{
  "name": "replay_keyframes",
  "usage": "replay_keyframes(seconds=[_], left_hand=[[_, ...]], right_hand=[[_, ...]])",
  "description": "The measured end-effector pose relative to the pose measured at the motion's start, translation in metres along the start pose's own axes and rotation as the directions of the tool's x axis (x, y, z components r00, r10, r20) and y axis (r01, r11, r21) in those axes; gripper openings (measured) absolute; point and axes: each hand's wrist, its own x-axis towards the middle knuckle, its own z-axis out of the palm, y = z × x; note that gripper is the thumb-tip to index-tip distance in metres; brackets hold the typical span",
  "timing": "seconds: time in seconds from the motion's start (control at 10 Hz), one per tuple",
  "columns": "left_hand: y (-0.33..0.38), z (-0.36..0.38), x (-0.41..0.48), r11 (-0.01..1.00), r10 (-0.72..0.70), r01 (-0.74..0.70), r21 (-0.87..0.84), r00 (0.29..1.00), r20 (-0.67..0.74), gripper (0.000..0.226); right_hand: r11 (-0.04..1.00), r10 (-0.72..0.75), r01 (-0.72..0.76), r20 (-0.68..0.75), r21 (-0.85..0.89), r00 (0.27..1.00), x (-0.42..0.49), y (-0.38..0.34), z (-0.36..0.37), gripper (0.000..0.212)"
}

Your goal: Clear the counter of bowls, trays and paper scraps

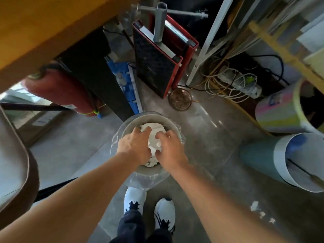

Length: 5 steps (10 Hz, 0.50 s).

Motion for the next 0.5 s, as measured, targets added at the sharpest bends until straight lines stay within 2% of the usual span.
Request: replay_keyframes(seconds=[0.1,0.3,0.5], left_hand=[[-0.006,0.006,0.002,0.999,-0.018,0.018,-0.03,1.0,0.016,0.061],[-0.02,-0.005,-0.015,0.999,-0.03,0.027,0.04,0.997,0.072,0.061],[-0.009,-0.061,-0.053,0.996,0.023,-0.028,0.088,0.998,0.056,0.04]], right_hand=[[1.0,0.011,-0.012,0.026,0.011,1.0,0.0,0.003,0.004,0.052],[1.0,-0.004,0.004,0.052,0.0,0.999,-0.013,0.003,-0.011,0.044],[0.992,-0.01,0.021,0.091,-0.125,0.996,-0.036,-0.019,-0.072,0.031]])
